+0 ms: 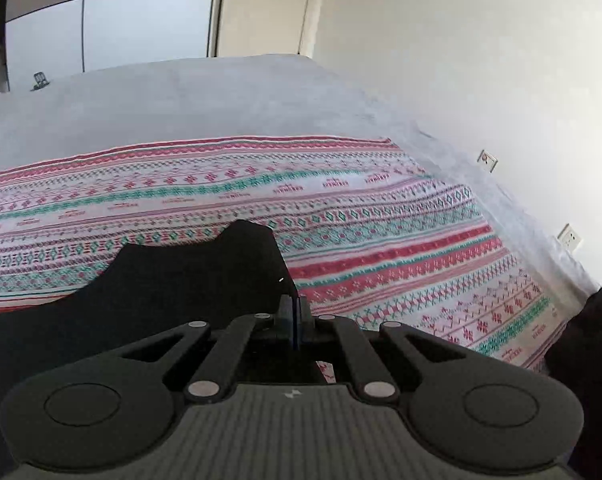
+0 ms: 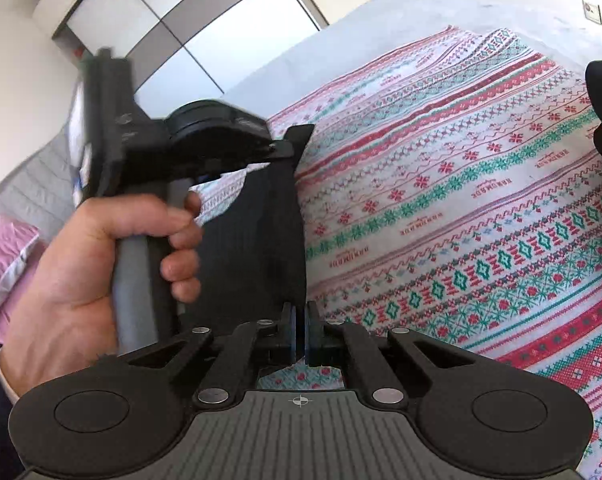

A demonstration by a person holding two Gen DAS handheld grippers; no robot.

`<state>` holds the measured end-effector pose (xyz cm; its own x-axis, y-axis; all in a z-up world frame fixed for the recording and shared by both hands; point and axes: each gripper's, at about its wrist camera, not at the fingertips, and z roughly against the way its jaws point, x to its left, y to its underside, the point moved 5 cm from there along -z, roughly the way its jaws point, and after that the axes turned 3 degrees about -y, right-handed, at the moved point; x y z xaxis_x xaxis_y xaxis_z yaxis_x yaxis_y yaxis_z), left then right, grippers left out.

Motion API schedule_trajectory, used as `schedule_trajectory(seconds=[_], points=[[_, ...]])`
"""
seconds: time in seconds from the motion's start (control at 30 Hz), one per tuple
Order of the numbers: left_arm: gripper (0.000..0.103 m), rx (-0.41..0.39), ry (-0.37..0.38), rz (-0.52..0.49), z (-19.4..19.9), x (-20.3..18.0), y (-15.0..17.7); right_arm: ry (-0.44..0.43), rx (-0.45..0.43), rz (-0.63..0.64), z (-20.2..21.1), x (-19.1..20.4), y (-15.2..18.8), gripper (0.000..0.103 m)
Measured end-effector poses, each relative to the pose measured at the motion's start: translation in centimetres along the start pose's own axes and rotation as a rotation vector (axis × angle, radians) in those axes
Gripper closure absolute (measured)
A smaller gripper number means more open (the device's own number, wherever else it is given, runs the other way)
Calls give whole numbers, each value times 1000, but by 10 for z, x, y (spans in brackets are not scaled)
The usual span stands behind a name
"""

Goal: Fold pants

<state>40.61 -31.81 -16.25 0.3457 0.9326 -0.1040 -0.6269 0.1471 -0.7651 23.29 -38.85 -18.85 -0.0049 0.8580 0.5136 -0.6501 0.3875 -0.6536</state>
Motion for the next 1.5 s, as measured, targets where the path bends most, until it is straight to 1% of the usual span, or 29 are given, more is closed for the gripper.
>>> schedule_trajectory(seconds=[0.1, 0.13, 0.3, 0.4, 0.5, 0.57, 0.67, 0.8, 0.9, 1.0, 1.17, 1.23, 1.33, 1.43, 1.5], points=[[103, -15, -2, -27, 4, 3, 2, 7, -3, 47, 1, 9, 2, 100], [103, -18, -3, -28, 7, 8, 1, 7, -6, 62, 7, 13, 1, 100], [103, -23, -2, -5, 20, 38, -6, 5, -51, 163, 1, 40, -1, 100], [103, -47, 4, -9, 40, 59, -11, -11, -70, 241, 0, 68, 3, 100], [103, -75, 35, 5, 58, 85, -15, -62, -77, 328, -6, 101, 11, 100], [103, -99, 50, 12, 74, 109, -15, -94, -75, 378, -11, 122, 19, 100], [103, -120, 66, 52, 96, 148, -11, -131, -61, 455, -21, 154, 33, 100], [103, -151, 68, 95, 119, 195, -1, -178, -36, 532, -40, 194, 53, 100], [103, -159, 53, 141, 128, 226, 7, -205, -24, 602, -53, 224, 67, 100], [103, -166, 52, 194, 134, 249, 14, -242, -12, 629, -64, 243, 75, 100], [103, -182, 35, 220, 135, 280, 30, -260, 25, 668, -92, 266, 92, 100], [103, -193, 39, 249, 132, 290, 39, -263, 49, 689, -107, 274, 101, 100], [103, -159, 21, 314, 123, 306, 45, -262, 78, 734, -122, 290, 116, 100], [103, -167, -27, 283, 124, 317, 48, -272, 95, 758, -137, 303, 125, 100], [103, -159, -55, 292, 123, 324, 52, -282, 114, 767, -148, 309, 130, 100]])
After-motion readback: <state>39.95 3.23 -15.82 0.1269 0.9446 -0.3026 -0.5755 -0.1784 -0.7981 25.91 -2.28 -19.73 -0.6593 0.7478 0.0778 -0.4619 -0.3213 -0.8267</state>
